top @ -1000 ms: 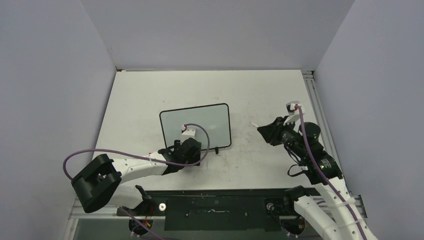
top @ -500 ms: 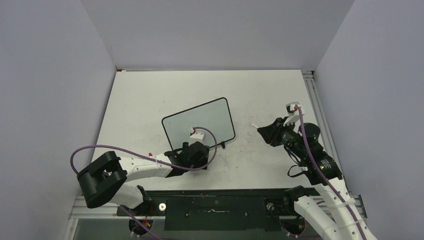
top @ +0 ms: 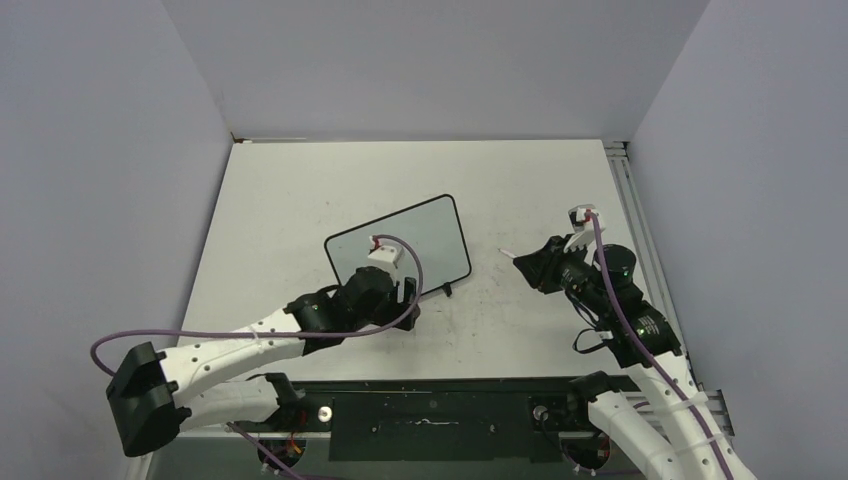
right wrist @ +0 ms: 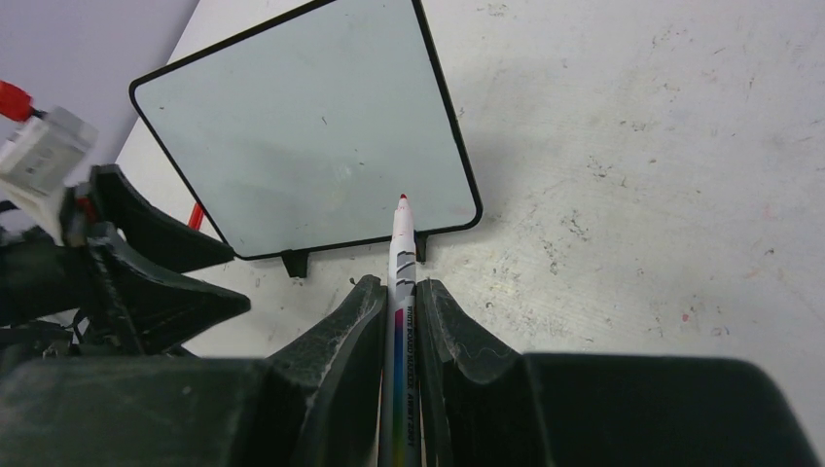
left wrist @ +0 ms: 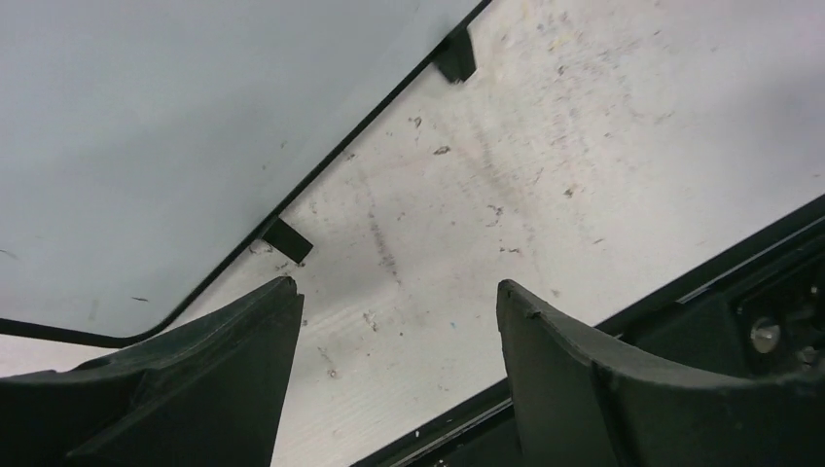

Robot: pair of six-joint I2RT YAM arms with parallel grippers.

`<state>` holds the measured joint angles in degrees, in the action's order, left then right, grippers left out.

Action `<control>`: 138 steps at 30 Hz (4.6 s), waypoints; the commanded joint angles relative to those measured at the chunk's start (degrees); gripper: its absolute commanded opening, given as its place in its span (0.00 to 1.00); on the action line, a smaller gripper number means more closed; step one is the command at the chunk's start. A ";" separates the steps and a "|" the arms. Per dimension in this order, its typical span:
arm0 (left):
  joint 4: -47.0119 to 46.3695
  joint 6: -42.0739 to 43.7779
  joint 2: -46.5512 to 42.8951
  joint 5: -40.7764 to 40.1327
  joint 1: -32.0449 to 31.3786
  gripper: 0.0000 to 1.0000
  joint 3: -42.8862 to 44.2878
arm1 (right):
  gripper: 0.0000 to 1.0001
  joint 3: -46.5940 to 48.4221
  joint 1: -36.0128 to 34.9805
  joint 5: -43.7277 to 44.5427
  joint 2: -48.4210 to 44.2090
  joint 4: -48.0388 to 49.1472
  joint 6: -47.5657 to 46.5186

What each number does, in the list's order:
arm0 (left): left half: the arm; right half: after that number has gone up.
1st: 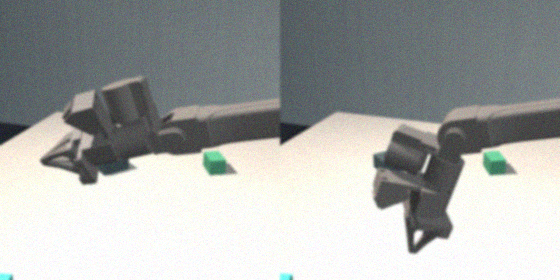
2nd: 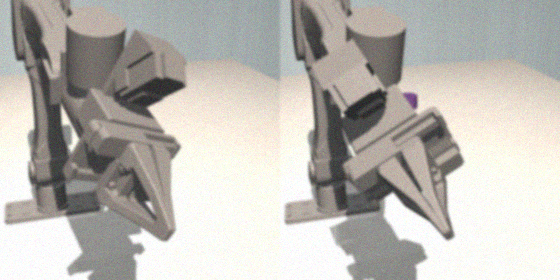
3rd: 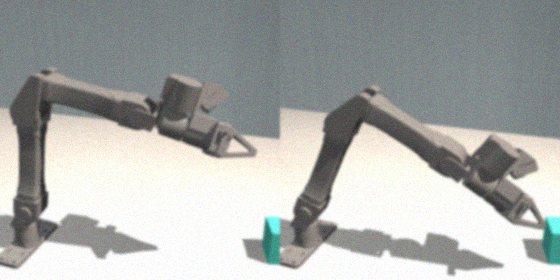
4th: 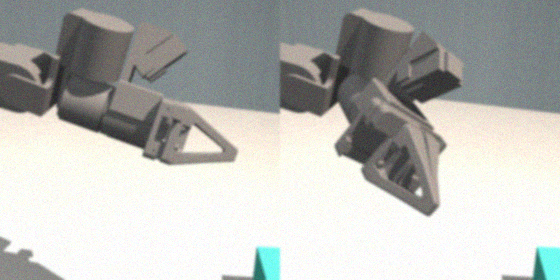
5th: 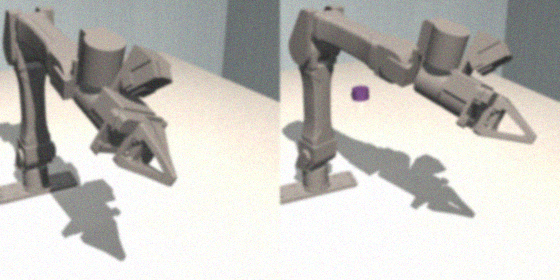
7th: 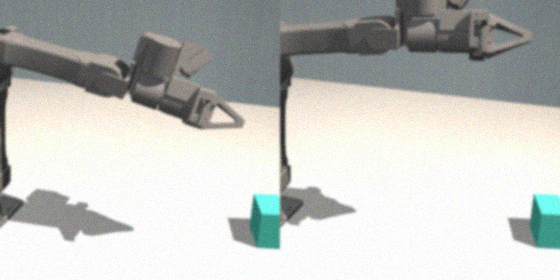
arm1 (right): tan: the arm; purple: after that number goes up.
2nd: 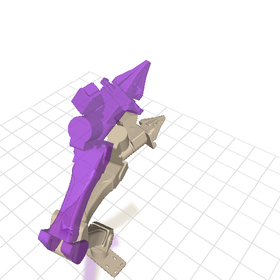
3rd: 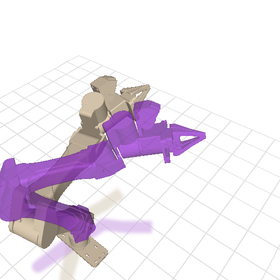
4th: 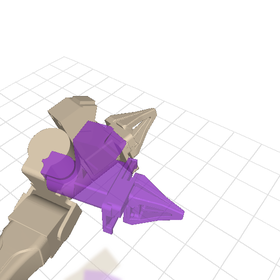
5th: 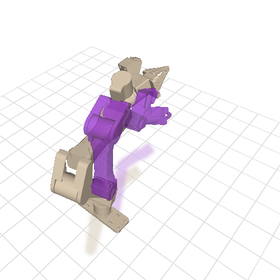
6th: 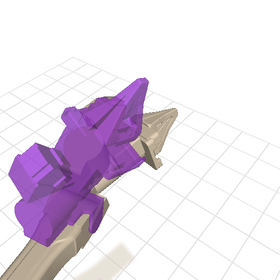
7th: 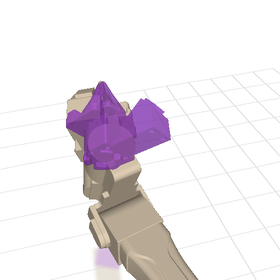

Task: Write a sentence on the whiteboard
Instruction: Move the whiteboard to the center of the board, then hold the whiteboard at the center of the board, then write a sentence on the whiteboard.

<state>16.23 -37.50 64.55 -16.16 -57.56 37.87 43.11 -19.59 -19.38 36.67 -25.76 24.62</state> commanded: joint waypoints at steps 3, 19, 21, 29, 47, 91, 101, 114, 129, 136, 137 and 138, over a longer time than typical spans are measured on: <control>15.31 9.77 -8.03 7.81 8.38 0.72 11.83 | 0.05 0.13 -0.82 -1.37 1.33 4.09 -0.06; 9.31 20.46 -10.68 44.05 50.76 0.75 12.66 | 0.05 0.30 -13.31 2.30 5.95 10.00 4.98; 5.86 19.60 -10.87 49.63 53.98 0.75 10.17 | 0.05 0.22 -15.64 2.78 7.34 11.98 6.02; 0.05 18.84 -9.07 55.21 59.30 0.70 4.58 | 0.05 0.62 -25.97 8.65 14.81 21.93 7.70; -1.27 18.80 -2.99 55.93 62.49 0.47 7.01 | 0.05 9.08 -37.75 12.84 40.16 42.88 7.74; -3.80 17.32 0.20 57.80 63.63 0.21 6.52 | 0.05 17.10 -37.79 14.05 56.86 52.80 7.02; -3.84 17.28 0.23 57.76 63.63 0.20 6.50 | 0.05 17.25 -38.03 14.01 57.47 51.52 6.30; -3.96 17.28 0.19 57.98 63.62 0.18 6.35 | 0.05 16.28 -39.55 14.49 58.10 49.11 4.91; -4.01 17.28 0.25 58.01 63.67 0.17 6.36 | 0.05 16.74 -40.25 16.01 59.83 47.56 4.30; -4.15 17.19 0.23 58.26 63.63 0.17 6.35 | 0.05 16.91 -40.42 18.55 60.33 47.34 4.29; -4.18 17.19 0.28 58.34 63.68 0.16 6.41 | 0.05 16.98 -40.39 18.84 60.31 47.33 4.22; -4.23 17.19 0.23 58.43 63.63 0.16 6.42 | 0.05 16.99 -40.41 19.14 60.29 47.44 4.21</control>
<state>15.20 -20.36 64.90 40.99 5.74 42.28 58.19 -59.72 -3.38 96.66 19.64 29.61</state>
